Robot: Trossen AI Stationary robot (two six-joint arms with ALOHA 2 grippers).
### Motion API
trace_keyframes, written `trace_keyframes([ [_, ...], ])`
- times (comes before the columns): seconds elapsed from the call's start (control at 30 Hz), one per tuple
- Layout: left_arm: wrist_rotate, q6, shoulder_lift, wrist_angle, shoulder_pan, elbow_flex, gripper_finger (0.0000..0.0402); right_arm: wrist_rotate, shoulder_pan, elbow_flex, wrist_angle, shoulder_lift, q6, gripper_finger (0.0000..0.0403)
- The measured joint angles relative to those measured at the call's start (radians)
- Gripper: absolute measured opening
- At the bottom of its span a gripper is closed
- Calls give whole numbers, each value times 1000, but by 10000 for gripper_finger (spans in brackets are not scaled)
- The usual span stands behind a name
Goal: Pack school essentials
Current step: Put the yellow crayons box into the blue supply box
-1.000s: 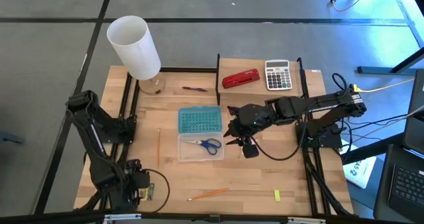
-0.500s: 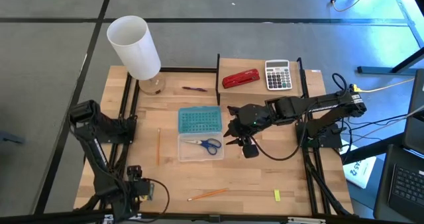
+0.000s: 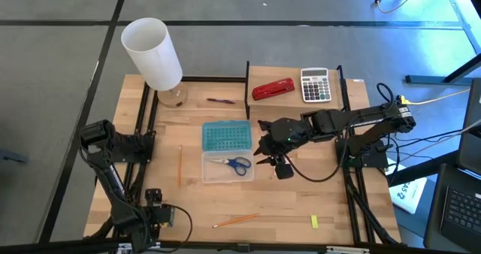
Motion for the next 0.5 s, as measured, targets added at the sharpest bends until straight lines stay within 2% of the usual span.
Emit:
trace_keyframes([
  [0.13, 6, 1, 0, 59, -1, -23, 399, 0, 0, 0, 0, 0, 1, 139],
  [0.5, 29, -9, -21, 54, 0, -36, 399, 0, 0, 0, 0, 0, 2, 139],
])
